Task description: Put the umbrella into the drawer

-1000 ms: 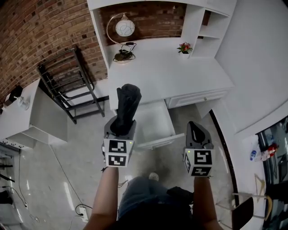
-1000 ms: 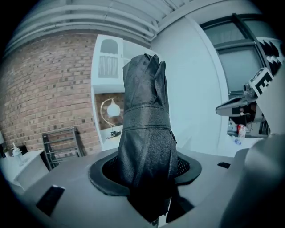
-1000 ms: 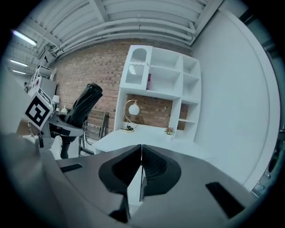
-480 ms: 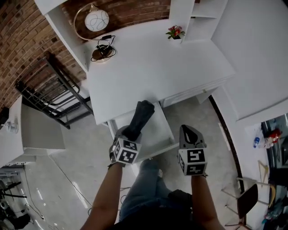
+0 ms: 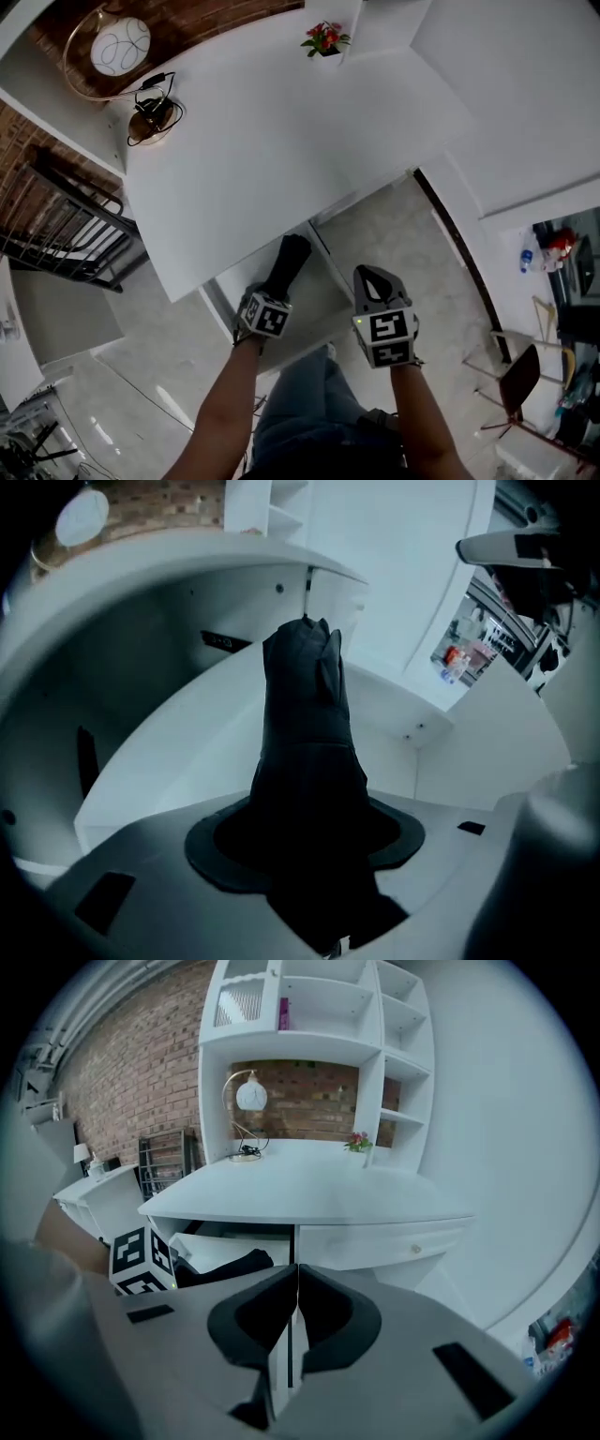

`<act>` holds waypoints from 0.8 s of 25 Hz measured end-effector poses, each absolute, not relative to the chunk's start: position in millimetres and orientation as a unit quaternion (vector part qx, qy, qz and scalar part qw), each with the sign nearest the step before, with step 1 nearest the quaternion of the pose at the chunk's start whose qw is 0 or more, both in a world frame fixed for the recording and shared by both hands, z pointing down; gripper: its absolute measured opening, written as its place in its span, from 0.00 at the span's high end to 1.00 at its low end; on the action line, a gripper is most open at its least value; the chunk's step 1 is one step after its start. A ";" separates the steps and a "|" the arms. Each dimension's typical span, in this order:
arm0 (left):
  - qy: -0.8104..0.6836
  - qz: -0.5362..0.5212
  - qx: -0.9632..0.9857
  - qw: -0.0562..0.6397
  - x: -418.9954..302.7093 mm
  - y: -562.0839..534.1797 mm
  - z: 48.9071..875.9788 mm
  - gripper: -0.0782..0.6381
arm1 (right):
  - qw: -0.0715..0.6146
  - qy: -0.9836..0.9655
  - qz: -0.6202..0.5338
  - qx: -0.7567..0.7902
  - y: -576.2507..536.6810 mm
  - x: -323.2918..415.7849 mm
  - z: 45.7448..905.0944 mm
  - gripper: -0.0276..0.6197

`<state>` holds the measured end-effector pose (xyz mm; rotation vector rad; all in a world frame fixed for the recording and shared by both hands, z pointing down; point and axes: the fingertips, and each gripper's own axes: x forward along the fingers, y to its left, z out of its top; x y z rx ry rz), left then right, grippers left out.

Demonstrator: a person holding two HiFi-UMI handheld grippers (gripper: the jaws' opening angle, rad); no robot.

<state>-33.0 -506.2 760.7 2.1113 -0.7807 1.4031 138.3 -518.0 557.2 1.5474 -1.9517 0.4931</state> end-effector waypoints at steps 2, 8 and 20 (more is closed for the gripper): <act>-0.283 0.526 0.760 0.255 -33.0 -509.7 776.8 0.56 | 0.303 -0.732 0.191 0.580 -522.6 139.5 564.9 0.95; -0.288 0.537 0.734 0.301 -35.5 -509.2 800.4 0.55 | 0.315 -0.725 0.210 0.575 -523.7 139.4 575.2 0.95; -0.336 0.480 0.741 0.329 -41.8 -516.8 755.0 0.24 | 0.311 -0.752 0.201 0.545 -528.1 126.7 553.5 0.95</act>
